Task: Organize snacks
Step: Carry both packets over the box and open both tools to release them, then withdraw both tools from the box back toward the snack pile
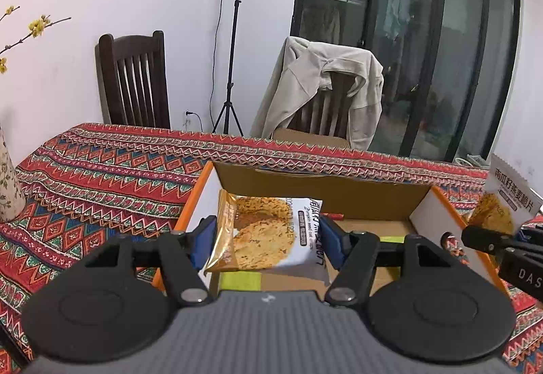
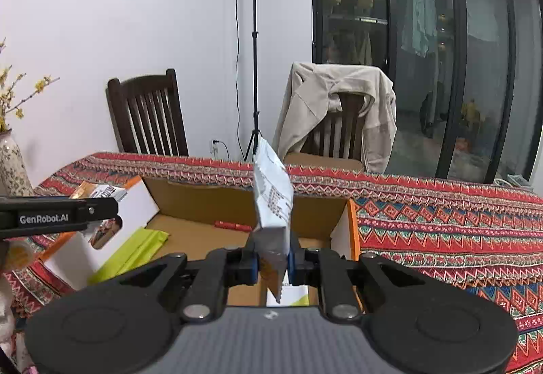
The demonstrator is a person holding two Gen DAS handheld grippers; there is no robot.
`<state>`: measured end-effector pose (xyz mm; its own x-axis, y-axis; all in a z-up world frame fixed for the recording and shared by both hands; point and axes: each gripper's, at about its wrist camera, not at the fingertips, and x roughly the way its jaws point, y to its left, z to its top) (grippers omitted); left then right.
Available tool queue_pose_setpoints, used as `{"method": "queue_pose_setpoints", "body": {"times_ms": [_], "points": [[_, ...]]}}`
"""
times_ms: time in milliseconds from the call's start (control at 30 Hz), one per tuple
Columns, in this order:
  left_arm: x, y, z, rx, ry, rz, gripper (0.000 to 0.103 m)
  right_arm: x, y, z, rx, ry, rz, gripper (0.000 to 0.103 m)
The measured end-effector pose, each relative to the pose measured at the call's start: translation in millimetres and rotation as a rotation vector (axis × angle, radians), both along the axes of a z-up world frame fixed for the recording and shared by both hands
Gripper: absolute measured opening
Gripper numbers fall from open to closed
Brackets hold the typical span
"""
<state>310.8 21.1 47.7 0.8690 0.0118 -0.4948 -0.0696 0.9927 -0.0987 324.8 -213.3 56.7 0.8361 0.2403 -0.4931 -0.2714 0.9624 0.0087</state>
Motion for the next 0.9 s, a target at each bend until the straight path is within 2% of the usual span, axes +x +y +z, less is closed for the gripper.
{"method": "queue_pose_setpoints", "body": {"times_ms": [133,233,267,300,333,367,400,433,467,900], "points": [[4.4,1.1,-7.0,0.004,0.015,-0.005,0.065,4.4,0.1,-7.7,-0.013,0.023,-0.002,0.015],[4.8,2.5,-9.8,-0.006,0.028,0.003,0.076,6.4,0.6,-11.1,-0.024,0.039,-0.007,0.017],[4.8,4.1,-9.9,-0.013,0.028,0.007,0.083,6.3,0.8,-12.0,-0.031,0.038,-0.013,0.017],[4.5,5.0,-9.0,-0.02,0.027,0.013,0.093,6.9,-0.6,-12.3,-0.031,0.041,-0.014,0.026],[3.6,7.9,-8.3,-0.031,0.021,0.026,0.099,6.4,-1.5,-12.7,-0.028,0.043,-0.014,0.045],[2.8,10.3,-7.6,-0.039,0.013,0.039,0.103,6.2,-2.5,-12.5,-0.026,0.041,-0.014,0.057],[2.2,12.1,-6.8,-0.043,0.01,0.051,0.103,4.8,-3.3,-12.4,-0.023,0.033,-0.021,0.081],[2.6,13.6,-6.2,-0.047,0.013,0.052,0.103,5.0,-4.2,-11.8,-0.021,0.026,-0.025,0.098],[2.7,14.9,-6.3,-0.053,0.016,0.053,0.103,4.7,-5.3,-11.0,-0.019,0.021,-0.025,0.101],[2.3,11.4,-3.7,-0.043,0.024,0.055,0.103,4.1,-10.6,-8.0,-0.008,0.029,-0.047,0.103]]}}
